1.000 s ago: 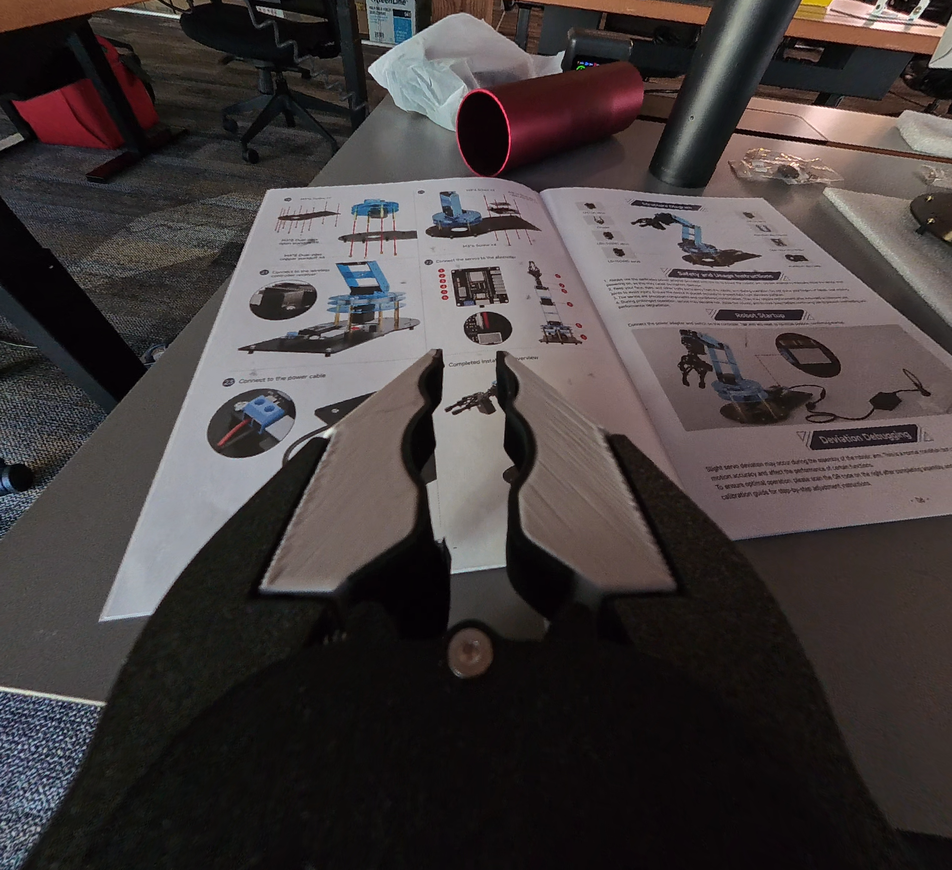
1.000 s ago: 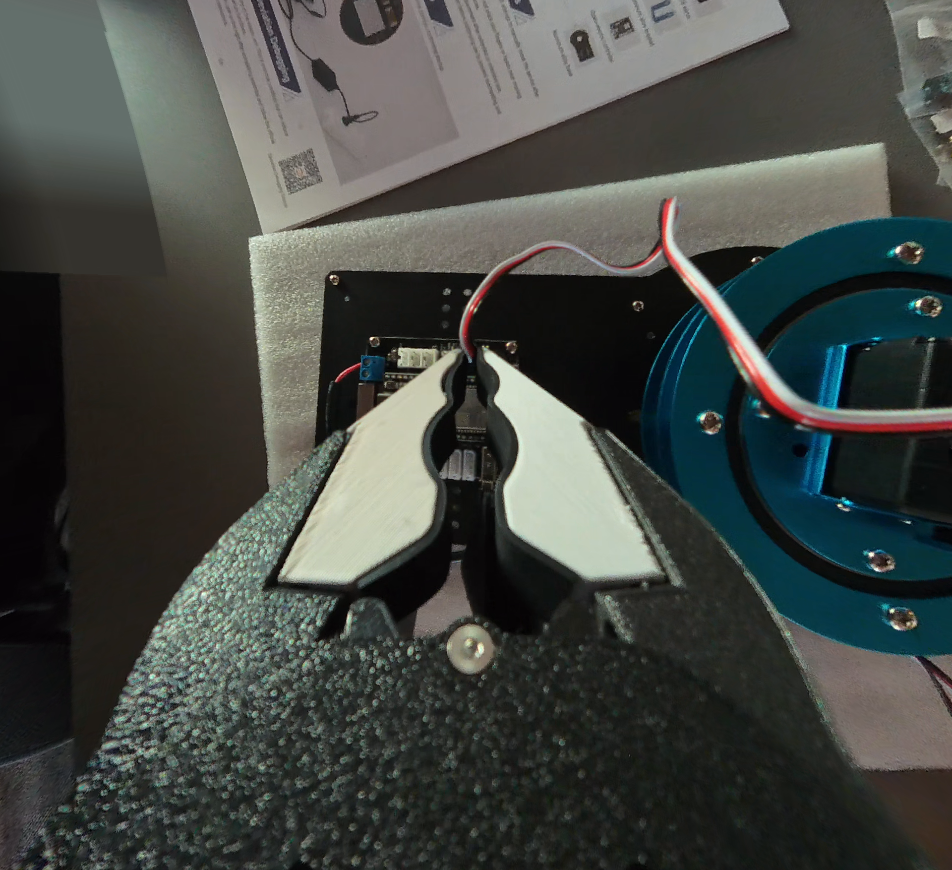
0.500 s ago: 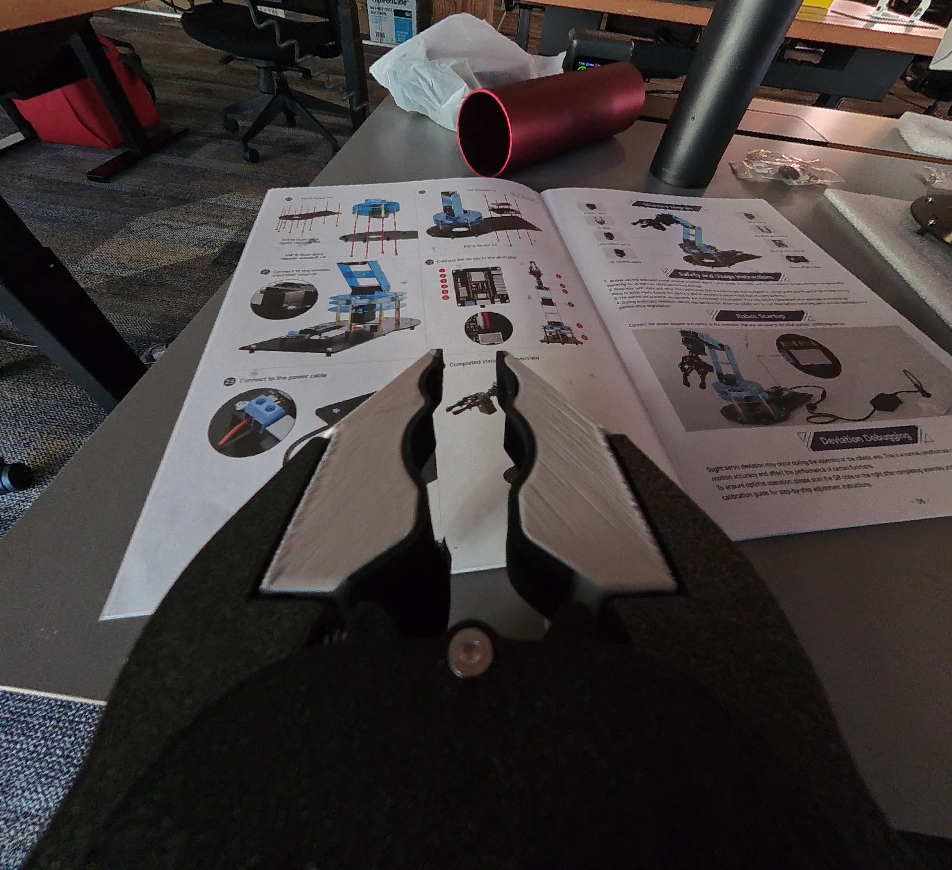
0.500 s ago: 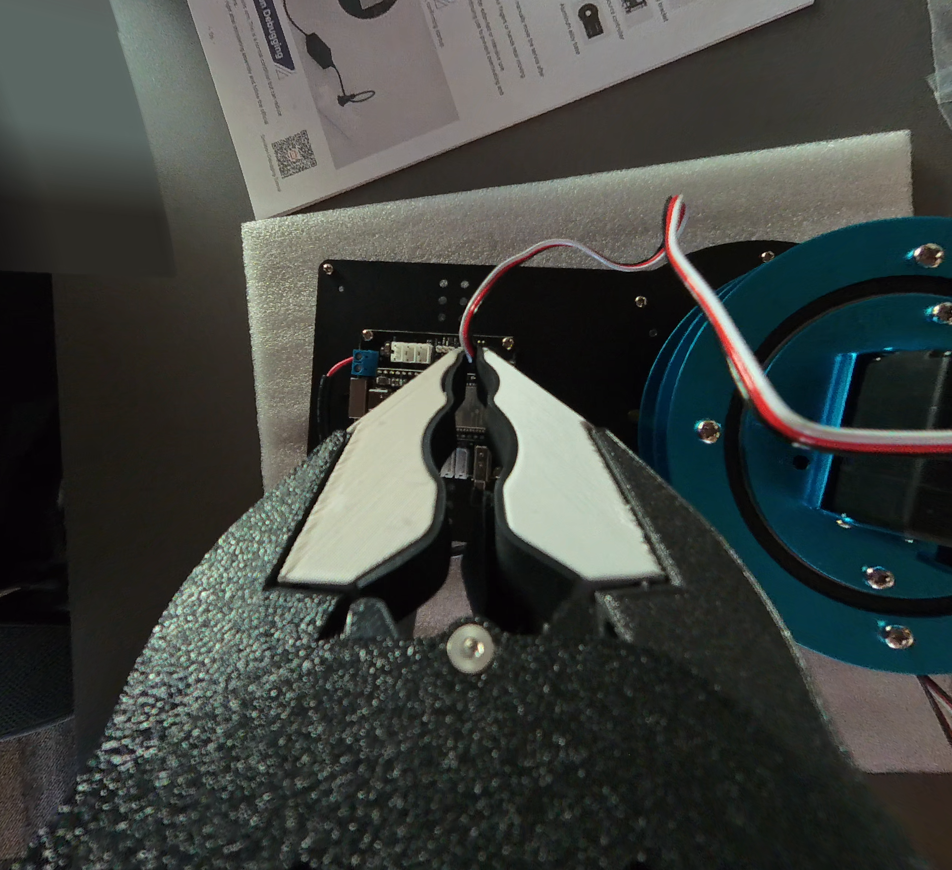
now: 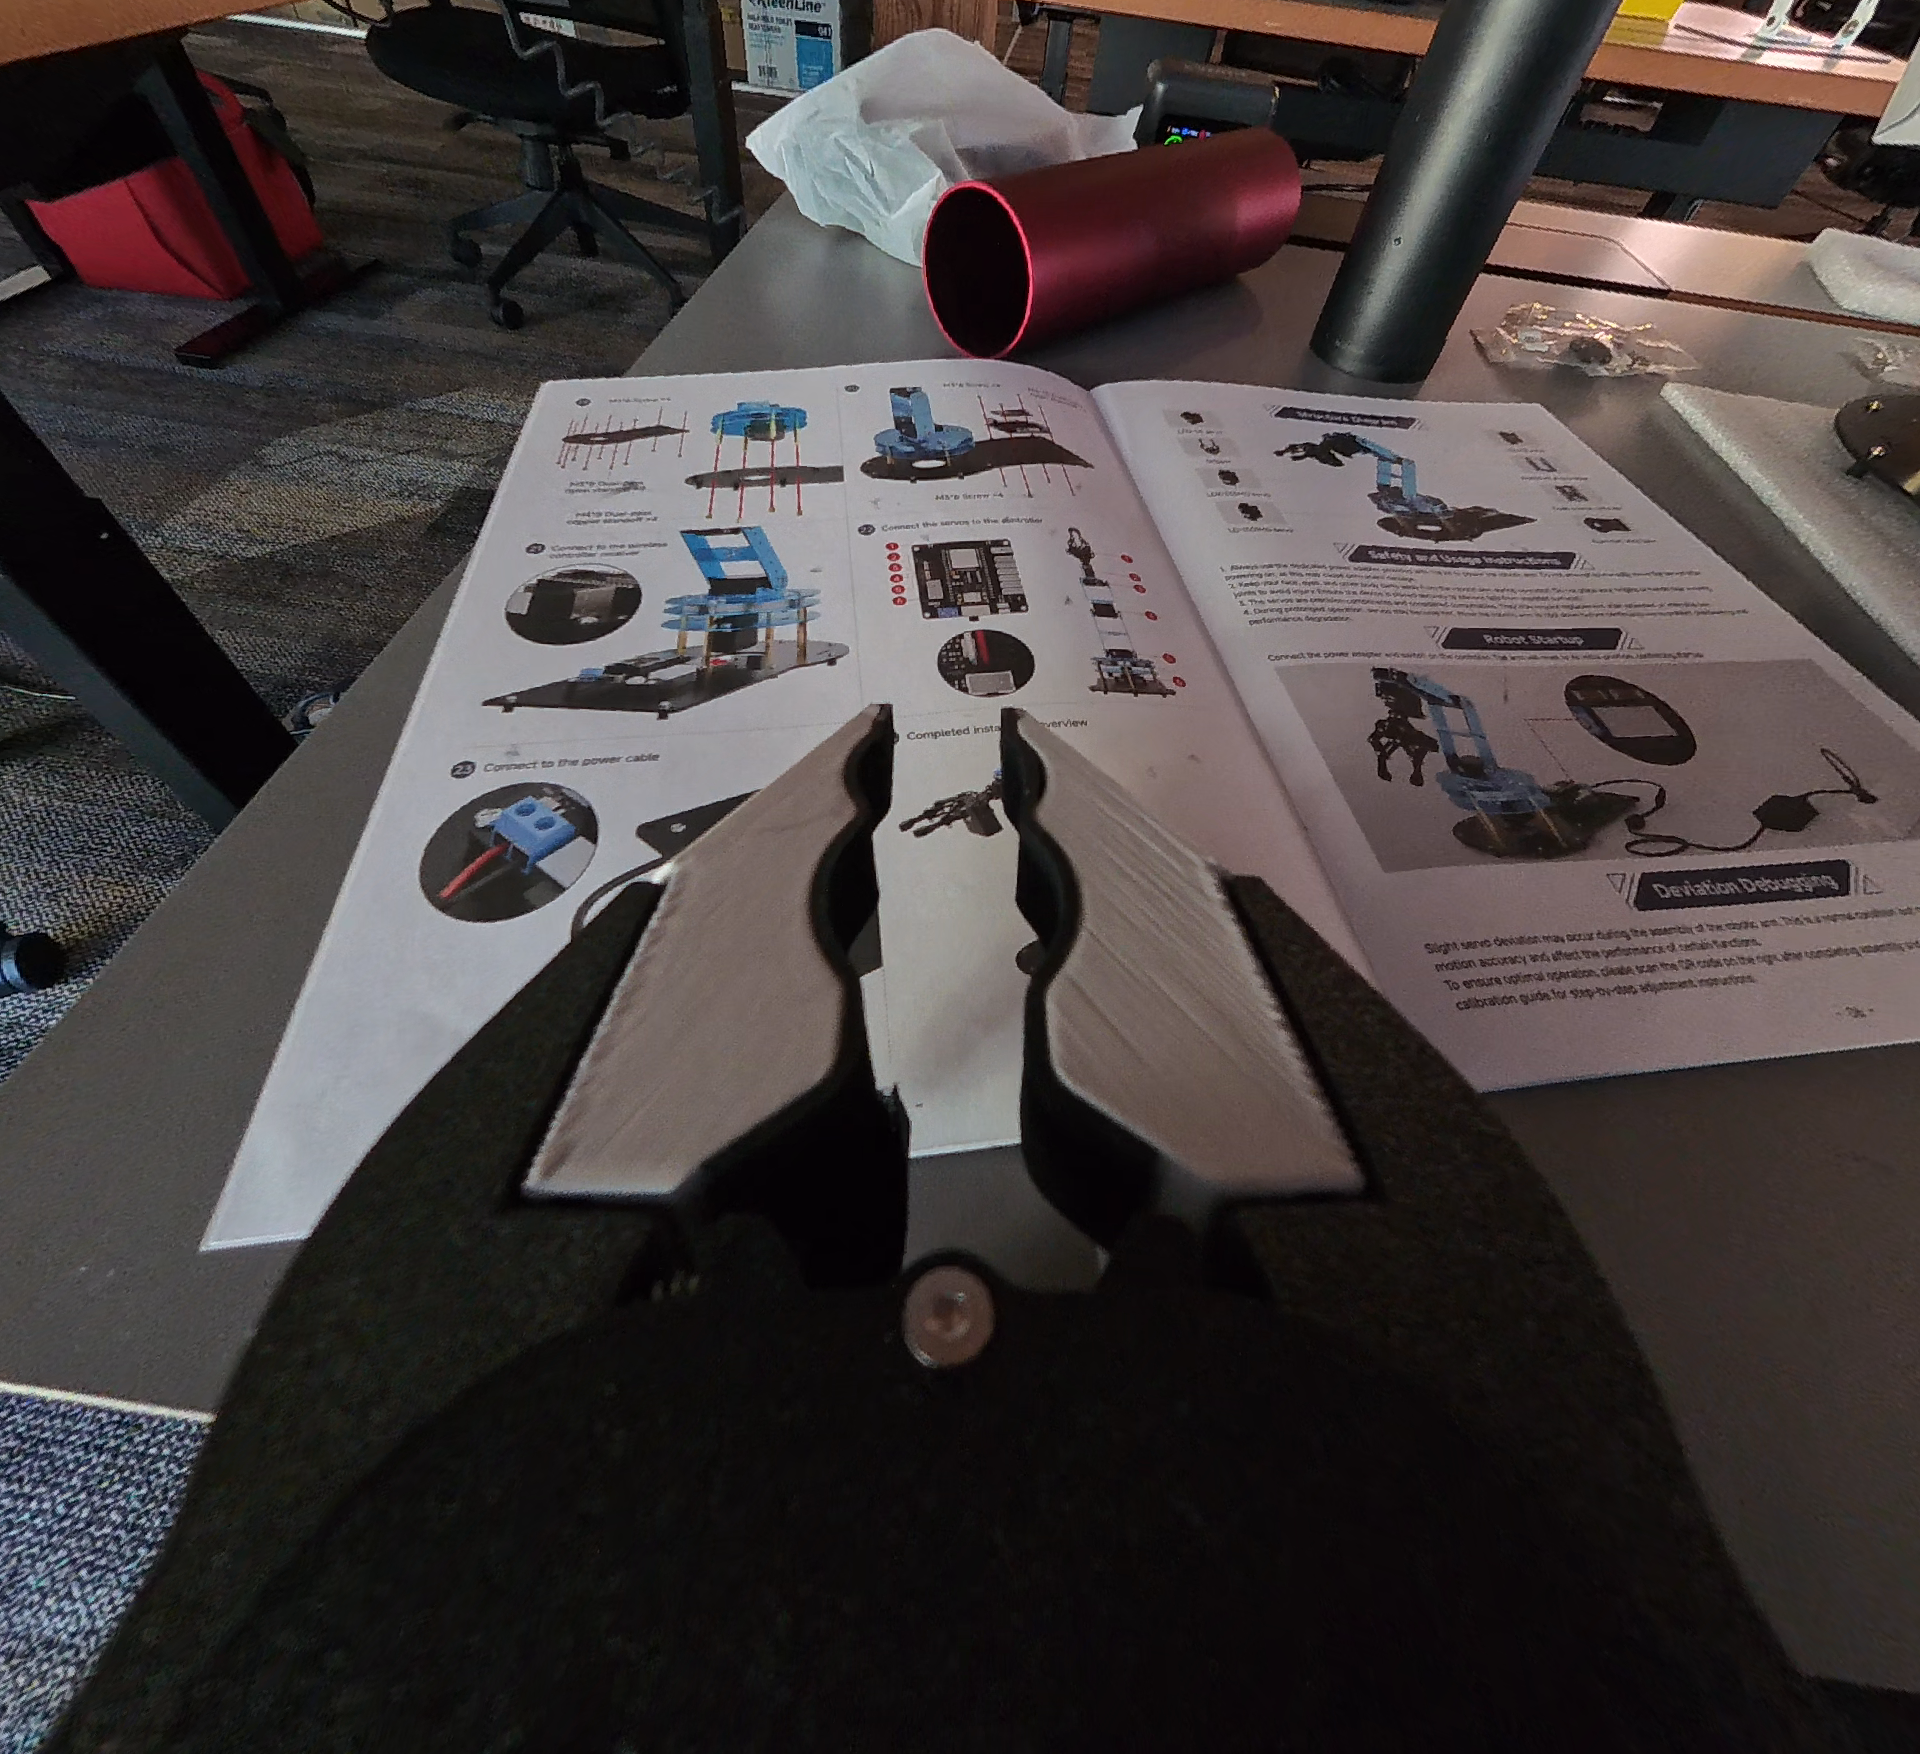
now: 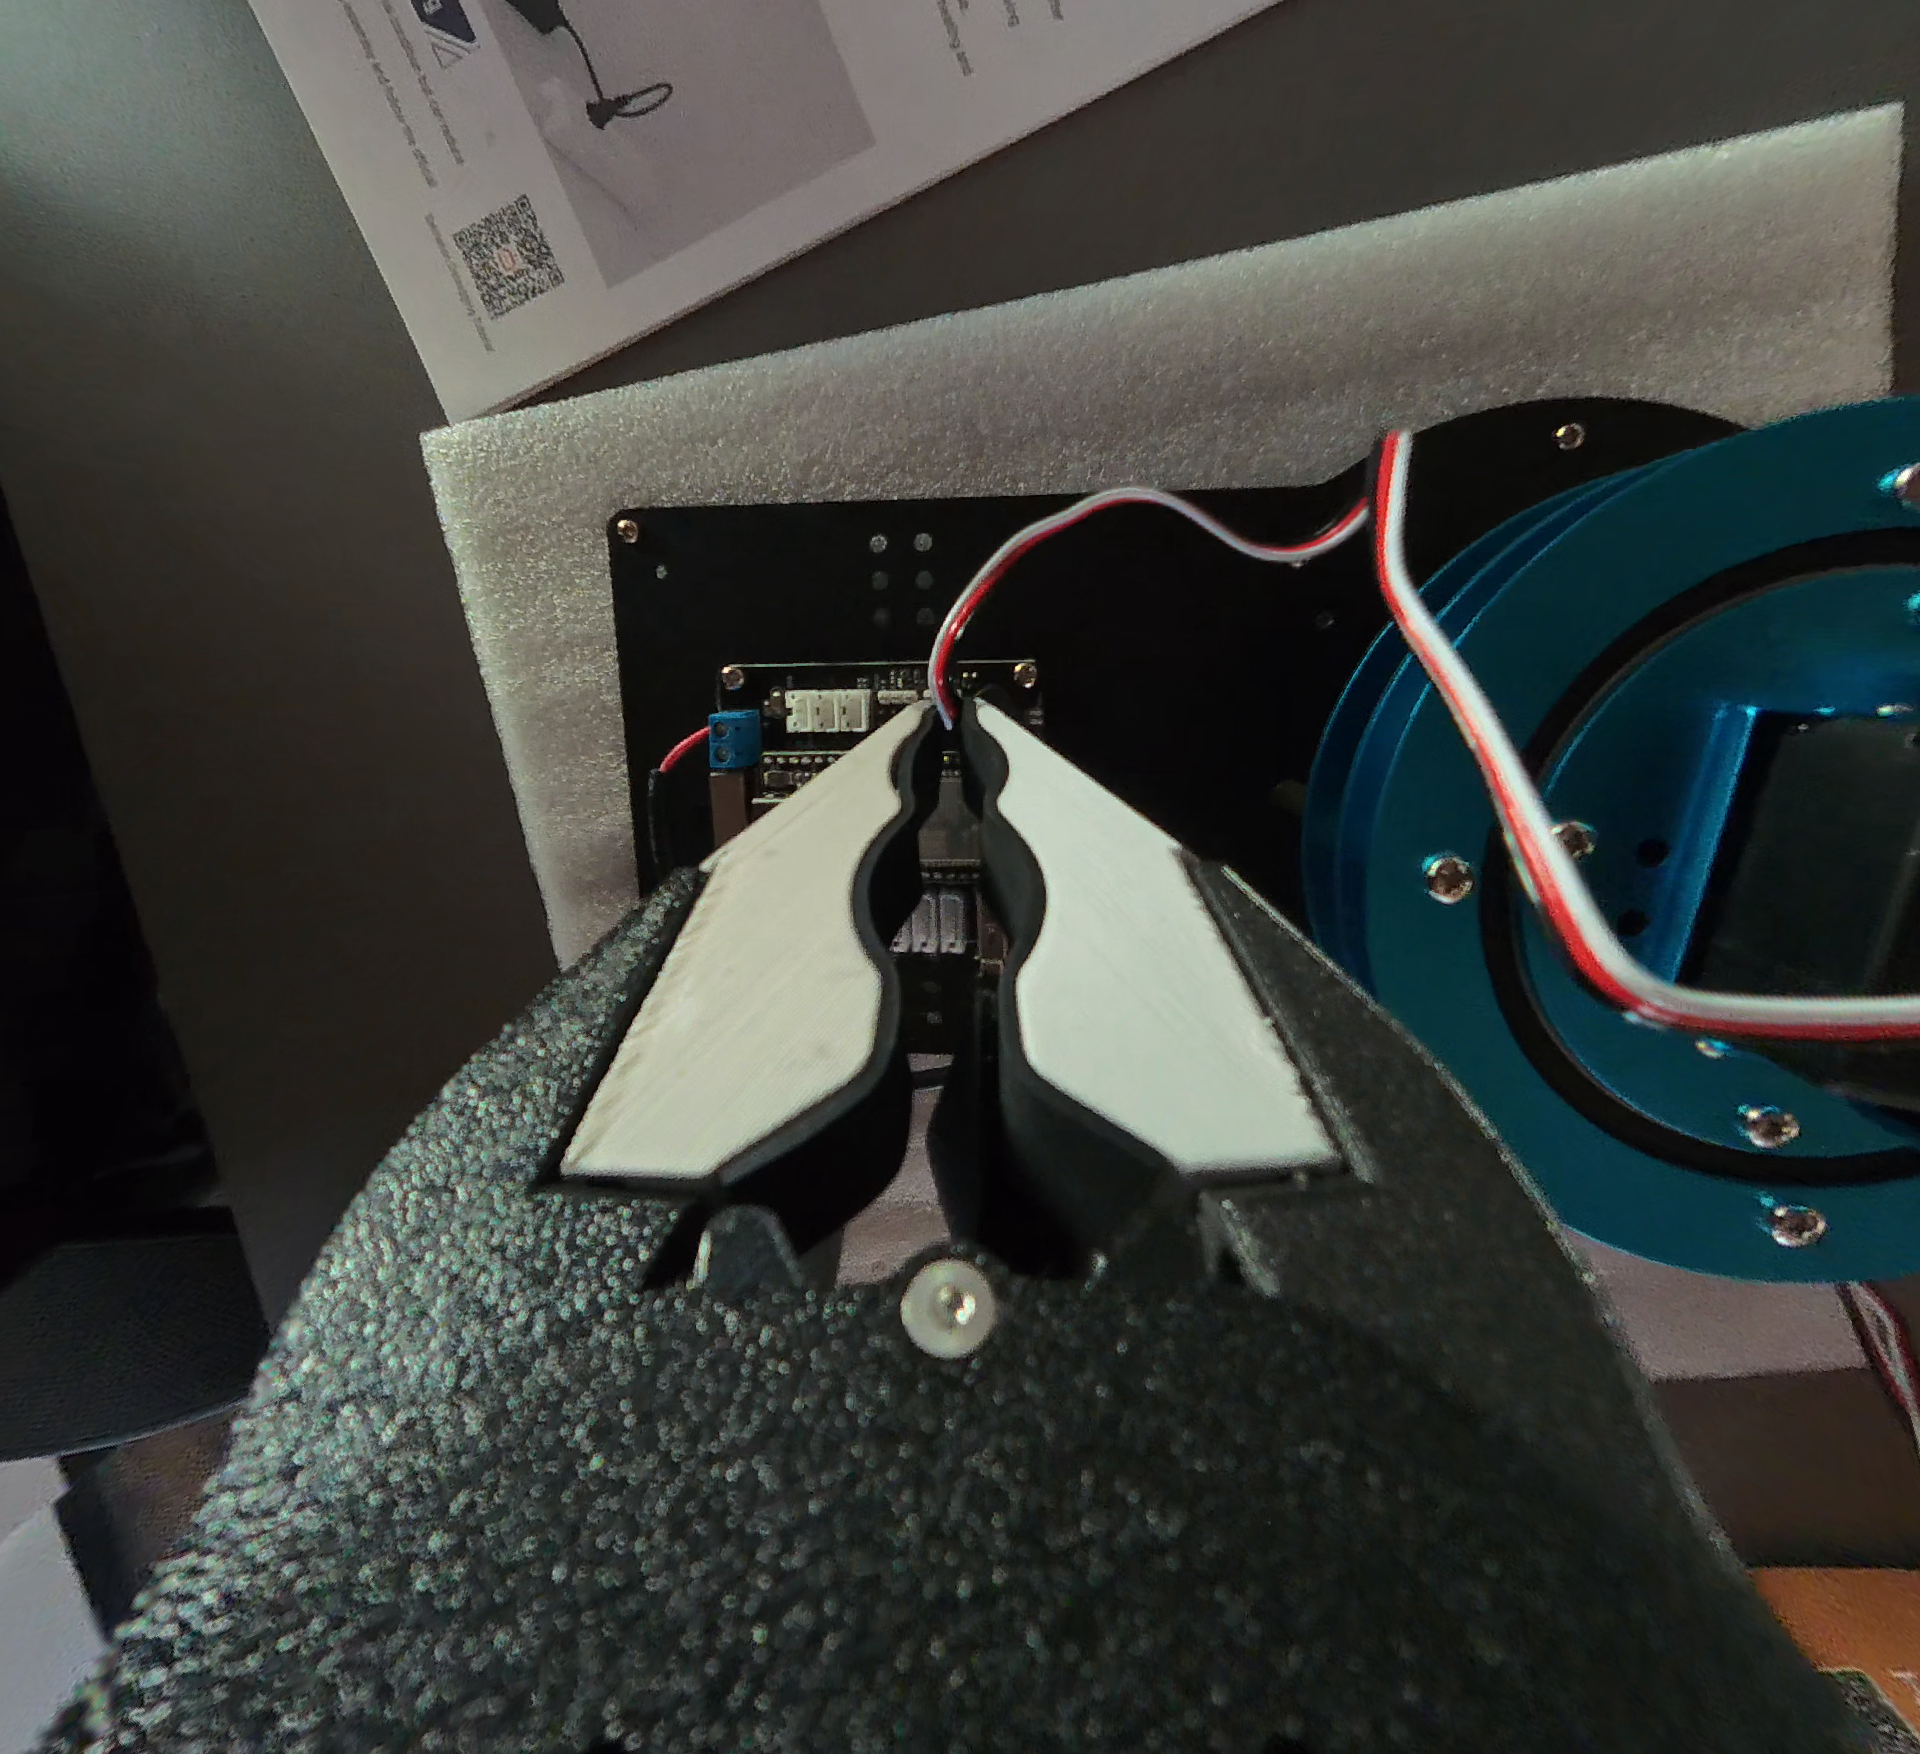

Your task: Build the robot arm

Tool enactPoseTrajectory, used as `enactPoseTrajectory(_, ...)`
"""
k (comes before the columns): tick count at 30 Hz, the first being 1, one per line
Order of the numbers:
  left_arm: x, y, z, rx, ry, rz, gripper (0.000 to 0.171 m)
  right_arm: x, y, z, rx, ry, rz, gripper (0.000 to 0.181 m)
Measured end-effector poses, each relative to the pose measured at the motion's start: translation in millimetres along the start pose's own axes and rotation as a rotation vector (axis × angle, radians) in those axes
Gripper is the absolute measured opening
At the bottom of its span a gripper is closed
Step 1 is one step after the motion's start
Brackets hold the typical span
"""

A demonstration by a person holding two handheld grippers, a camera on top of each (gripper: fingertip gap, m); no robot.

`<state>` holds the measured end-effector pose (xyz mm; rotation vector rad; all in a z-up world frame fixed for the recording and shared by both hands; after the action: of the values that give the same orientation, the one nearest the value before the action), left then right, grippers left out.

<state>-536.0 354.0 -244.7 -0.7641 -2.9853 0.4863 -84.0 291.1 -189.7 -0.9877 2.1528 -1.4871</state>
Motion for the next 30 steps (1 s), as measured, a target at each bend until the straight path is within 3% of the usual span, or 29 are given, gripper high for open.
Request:
enactPoseTrajectory(8,0.3,-0.2,0.1,-0.002,-0.004,0.006,0.019,-0.2,-2.0,-0.5,-0.014,-0.034,0.006,0.010)
enactPoseTrajectory(30,0.7,-0.5,-0.1,-0.005,-0.009,0.006,0.019,1.7,-1.1,-3.4,0.031,-0.050,0.014,0.002)
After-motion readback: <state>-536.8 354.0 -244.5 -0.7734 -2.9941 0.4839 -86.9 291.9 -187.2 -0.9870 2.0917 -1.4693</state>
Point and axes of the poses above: each gripper's, where its closed fingertips meet, y out along the fingers, z out of its underside, x = y × z across the jaws, the point moved 9 cm from there along -y, back along the fingers, and after that the axes turned 2 degrees about y, right-handed, at the moved point
